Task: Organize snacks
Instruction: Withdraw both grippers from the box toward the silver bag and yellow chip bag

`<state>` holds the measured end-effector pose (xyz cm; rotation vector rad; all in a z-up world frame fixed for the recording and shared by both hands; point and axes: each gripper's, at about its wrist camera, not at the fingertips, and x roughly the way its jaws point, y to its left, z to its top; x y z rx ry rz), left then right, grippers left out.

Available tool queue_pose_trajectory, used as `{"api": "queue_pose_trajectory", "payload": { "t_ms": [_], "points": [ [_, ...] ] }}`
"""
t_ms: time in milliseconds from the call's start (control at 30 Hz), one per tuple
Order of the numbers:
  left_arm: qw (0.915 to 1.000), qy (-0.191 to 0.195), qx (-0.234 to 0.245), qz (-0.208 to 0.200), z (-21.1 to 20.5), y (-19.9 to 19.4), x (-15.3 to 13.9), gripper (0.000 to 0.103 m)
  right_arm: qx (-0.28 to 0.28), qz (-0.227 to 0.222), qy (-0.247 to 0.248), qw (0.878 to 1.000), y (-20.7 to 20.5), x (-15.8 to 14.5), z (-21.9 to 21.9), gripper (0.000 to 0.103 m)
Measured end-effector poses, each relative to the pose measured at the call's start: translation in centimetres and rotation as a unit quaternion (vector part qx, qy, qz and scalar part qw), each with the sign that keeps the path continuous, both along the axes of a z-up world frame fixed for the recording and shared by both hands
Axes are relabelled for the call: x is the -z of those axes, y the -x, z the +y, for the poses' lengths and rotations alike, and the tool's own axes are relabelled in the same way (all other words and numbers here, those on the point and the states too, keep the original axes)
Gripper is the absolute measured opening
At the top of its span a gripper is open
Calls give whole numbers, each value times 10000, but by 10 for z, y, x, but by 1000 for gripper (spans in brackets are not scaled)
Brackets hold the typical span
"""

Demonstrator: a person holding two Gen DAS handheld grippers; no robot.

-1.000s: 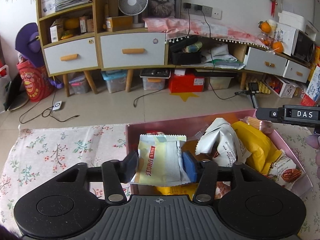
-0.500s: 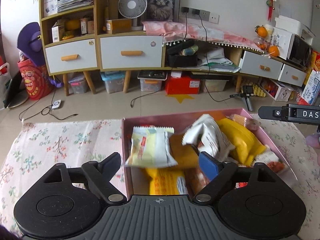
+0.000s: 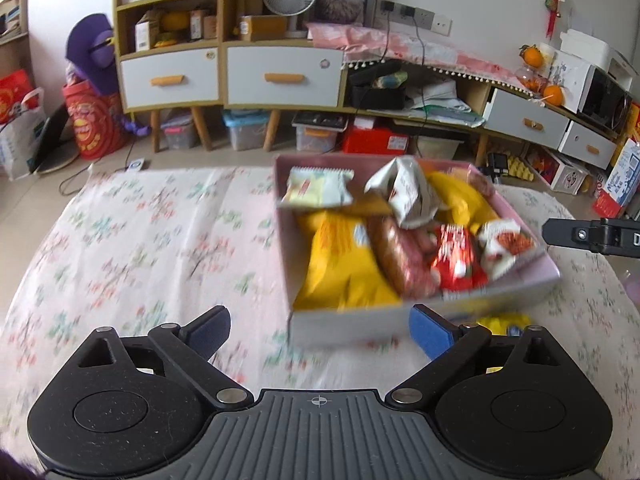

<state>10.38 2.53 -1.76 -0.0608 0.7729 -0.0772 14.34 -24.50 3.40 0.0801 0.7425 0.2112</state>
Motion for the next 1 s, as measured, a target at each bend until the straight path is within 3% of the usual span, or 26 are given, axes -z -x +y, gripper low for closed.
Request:
{"api": "queue_pose_trajectory", "payload": {
  "t_ms": [233, 400, 600, 767, 1000],
  "points": [
    [9997, -185, -113, 113, 7, 27, -3, 98, 7, 156, 248, 9996, 24, 3, 9, 100],
    [9998, -113, -119, 114, 14, 44, -3, 101, -41, 146, 479, 9987, 40, 4, 19, 103],
    [9996, 251, -4, 102, 25, 61, 16, 102, -126, 147, 542, 9983, 57, 19, 22, 103],
    [9997, 169, 7, 168, 36, 68, 34, 102, -293, 122, 817, 9962, 66, 31, 28, 103],
    [9997, 107, 197, 84, 43, 77, 49, 102, -570, 240, 843, 9945, 76, 48, 34, 103]
  ]
}}
